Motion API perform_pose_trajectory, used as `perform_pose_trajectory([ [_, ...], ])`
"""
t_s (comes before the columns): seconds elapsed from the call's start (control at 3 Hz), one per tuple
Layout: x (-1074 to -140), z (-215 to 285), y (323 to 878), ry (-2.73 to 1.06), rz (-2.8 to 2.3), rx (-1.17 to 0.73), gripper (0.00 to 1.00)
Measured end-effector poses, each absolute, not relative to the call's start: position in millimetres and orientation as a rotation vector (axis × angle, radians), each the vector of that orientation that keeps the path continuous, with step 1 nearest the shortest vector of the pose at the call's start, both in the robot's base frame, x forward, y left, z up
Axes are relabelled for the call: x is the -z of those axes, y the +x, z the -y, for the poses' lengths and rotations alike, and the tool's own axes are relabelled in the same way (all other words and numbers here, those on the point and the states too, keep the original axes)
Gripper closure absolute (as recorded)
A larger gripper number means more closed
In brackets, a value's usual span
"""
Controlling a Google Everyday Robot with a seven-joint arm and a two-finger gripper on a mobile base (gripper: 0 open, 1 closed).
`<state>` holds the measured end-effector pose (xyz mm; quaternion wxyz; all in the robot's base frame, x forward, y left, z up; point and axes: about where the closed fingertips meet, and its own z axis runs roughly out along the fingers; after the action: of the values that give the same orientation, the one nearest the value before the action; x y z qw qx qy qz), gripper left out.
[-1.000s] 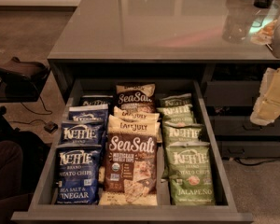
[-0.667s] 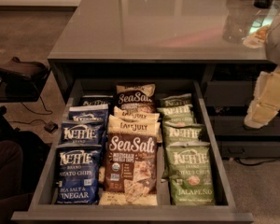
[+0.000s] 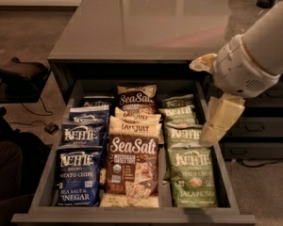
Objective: Pick blue chip bag from top drawer and place on counter
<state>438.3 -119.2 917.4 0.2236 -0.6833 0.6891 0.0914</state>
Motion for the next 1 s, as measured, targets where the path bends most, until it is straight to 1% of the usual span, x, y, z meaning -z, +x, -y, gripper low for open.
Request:
perform_pose_trajectory([
  [0.33,-903.6,64.9,436.8,-1.952,-1.759,-0.368,0.0],
  [0.67,-883.8,10.9,444.4,-1.993,-1.663,-0.441,0.0],
  [1.0,-863.7,-38.4,460.5,-1.998,-1.619,-0.471,0.0],
])
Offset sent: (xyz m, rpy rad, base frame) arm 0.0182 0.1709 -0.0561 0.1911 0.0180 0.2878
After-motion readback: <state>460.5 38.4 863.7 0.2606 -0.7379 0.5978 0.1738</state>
